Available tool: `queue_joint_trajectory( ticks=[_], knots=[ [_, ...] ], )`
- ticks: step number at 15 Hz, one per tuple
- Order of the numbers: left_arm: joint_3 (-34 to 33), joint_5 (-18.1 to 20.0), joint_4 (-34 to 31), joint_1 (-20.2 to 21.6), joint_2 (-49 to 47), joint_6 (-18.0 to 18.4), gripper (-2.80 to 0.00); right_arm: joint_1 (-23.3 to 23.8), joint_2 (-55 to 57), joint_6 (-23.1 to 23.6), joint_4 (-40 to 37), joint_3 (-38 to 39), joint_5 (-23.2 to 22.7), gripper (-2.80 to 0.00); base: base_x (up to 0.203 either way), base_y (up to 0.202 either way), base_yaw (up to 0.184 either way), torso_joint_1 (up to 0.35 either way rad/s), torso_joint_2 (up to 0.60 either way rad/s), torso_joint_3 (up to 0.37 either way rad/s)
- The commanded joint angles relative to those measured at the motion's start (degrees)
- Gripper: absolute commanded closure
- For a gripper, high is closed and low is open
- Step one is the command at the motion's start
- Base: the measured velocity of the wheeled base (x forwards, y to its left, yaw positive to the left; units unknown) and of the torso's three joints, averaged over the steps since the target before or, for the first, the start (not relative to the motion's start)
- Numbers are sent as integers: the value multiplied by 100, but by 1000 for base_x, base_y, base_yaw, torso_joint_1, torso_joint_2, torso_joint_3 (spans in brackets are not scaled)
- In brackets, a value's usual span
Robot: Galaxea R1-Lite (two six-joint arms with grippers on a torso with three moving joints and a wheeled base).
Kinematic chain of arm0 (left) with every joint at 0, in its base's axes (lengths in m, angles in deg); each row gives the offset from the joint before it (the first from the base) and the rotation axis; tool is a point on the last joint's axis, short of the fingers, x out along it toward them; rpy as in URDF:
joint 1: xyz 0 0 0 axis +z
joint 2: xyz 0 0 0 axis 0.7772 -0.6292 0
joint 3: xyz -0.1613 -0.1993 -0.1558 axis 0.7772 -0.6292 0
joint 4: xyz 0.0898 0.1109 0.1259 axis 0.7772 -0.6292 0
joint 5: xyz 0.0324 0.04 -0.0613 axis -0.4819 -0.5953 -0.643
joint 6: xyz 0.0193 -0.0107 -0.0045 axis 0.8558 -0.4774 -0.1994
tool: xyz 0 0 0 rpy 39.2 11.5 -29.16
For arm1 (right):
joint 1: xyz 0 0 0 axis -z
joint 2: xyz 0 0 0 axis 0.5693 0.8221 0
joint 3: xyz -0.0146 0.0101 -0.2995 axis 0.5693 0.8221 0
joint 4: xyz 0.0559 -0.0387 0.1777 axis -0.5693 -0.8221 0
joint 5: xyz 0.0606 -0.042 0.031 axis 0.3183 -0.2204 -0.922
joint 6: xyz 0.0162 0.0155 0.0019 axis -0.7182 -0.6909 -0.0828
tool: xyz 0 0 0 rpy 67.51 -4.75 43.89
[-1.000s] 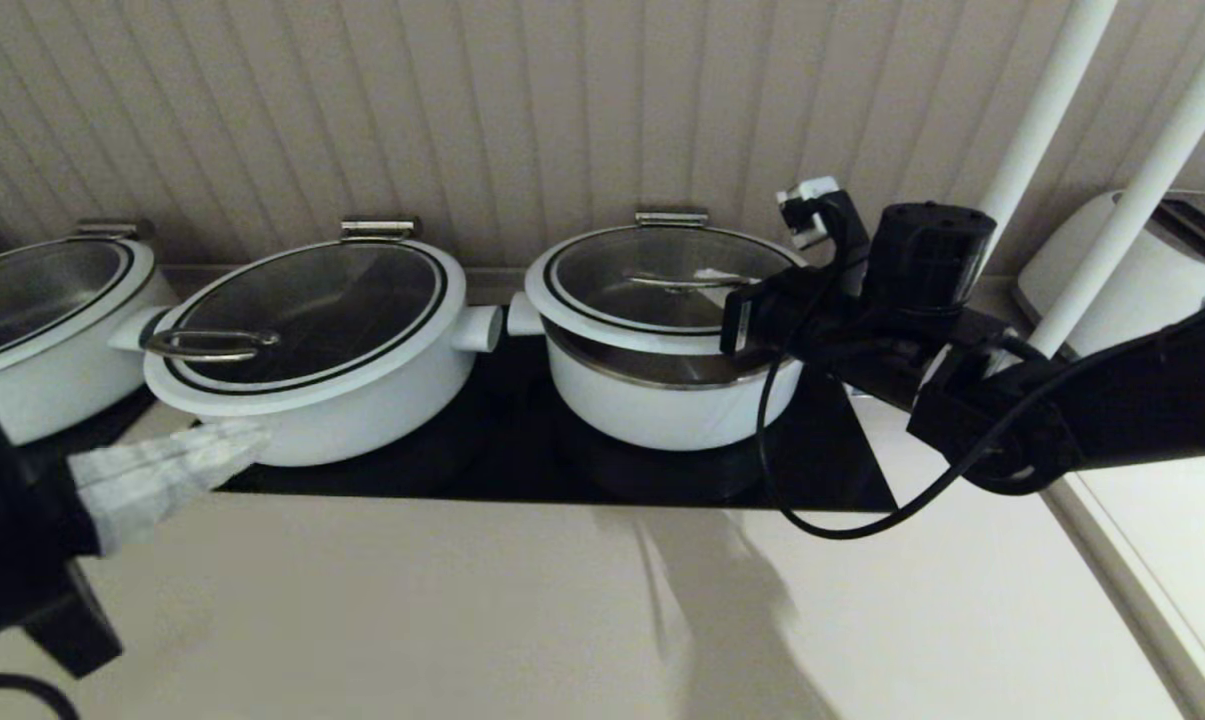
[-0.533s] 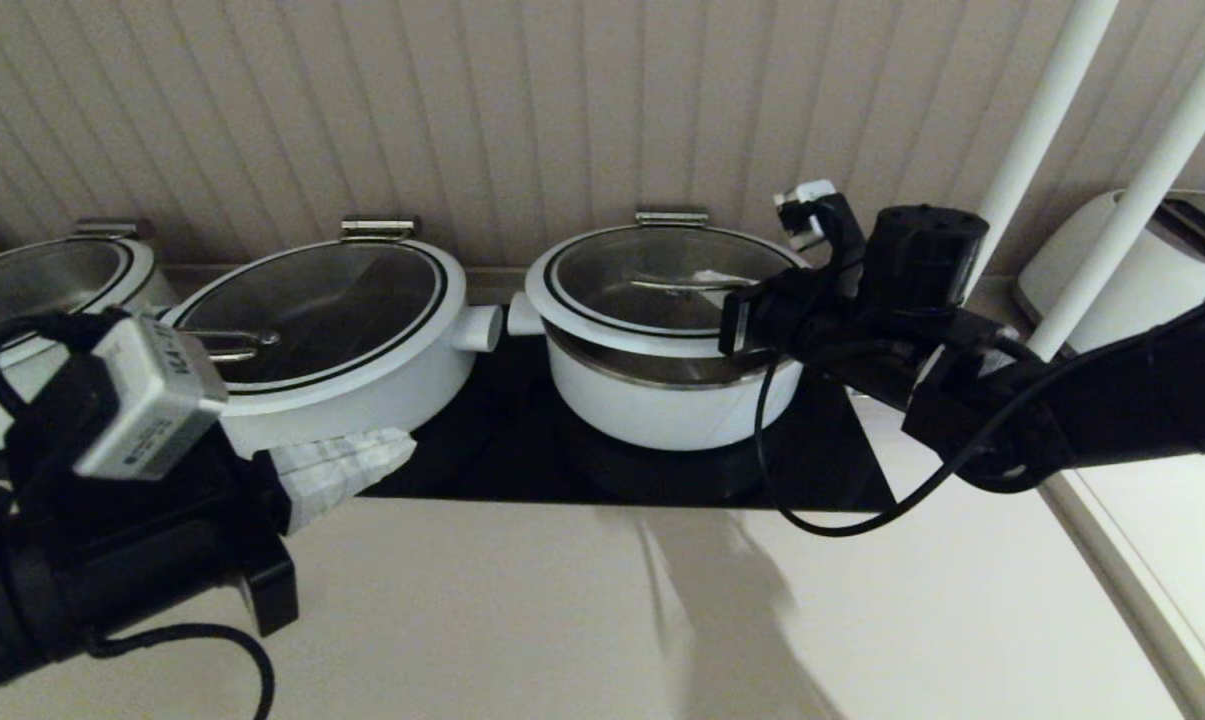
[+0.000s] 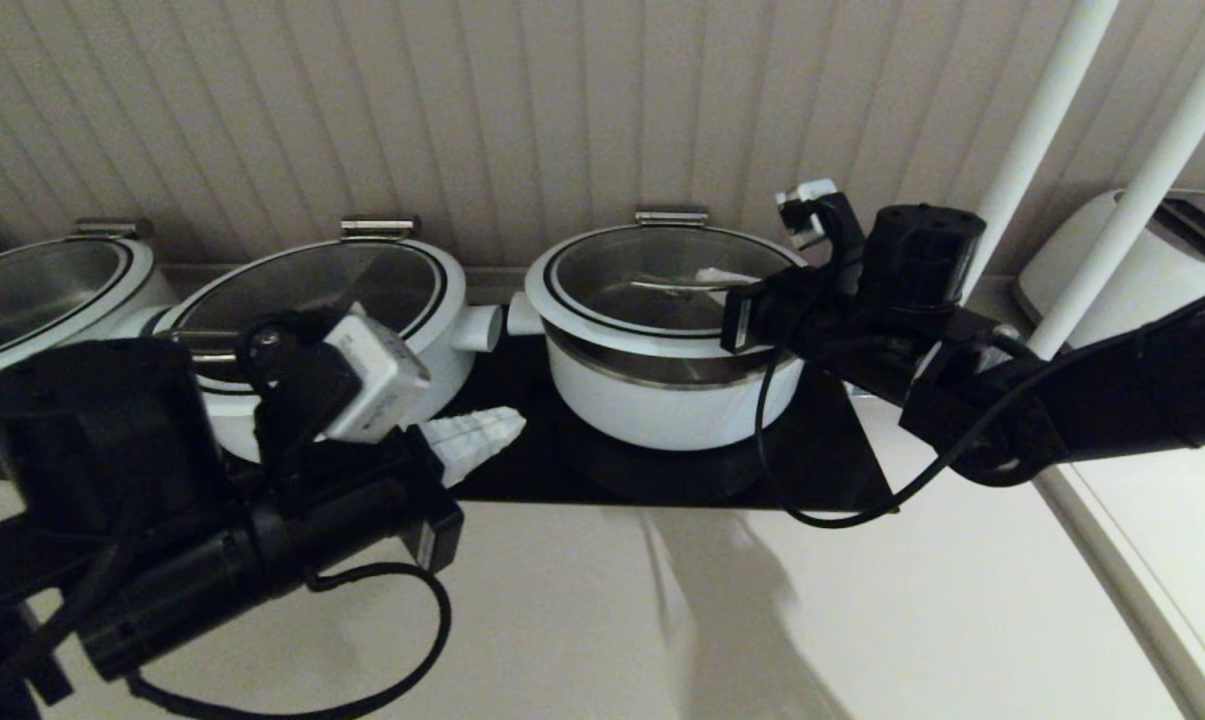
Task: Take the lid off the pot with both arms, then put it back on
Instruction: Open the food pot lid a small opening with the right arm
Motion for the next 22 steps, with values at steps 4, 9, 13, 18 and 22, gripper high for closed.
queue_joint_trajectory(
  ticks=[4, 9, 13, 18, 22],
  knots=[
    [73, -81, 398, -124, -743, -14, 0, 29, -7, -8, 36, -24, -8, 0, 0, 0, 0, 0, 0, 0],
    [106, -89, 439, -124, -933, -7, 0, 29, -6, -8, 30, -96, -8, 0, 0, 0, 0, 0, 0, 0],
    [354, -115, 575, -118, -1079, -24, 0, 29, -15, -8, 30, -131, -8, 0, 0, 0, 0, 0, 0, 0],
    [668, -240, 583, -115, -1322, -102, 0, 47, -32, -8, 30, -140, -8, 0, 0, 0, 0, 0, 0, 0],
    [960, -262, 592, -106, -1587, -104, 0, 47, -32, -8, 30, -140, -15, 0, 0, 0, 0, 0, 0, 0]
  ],
)
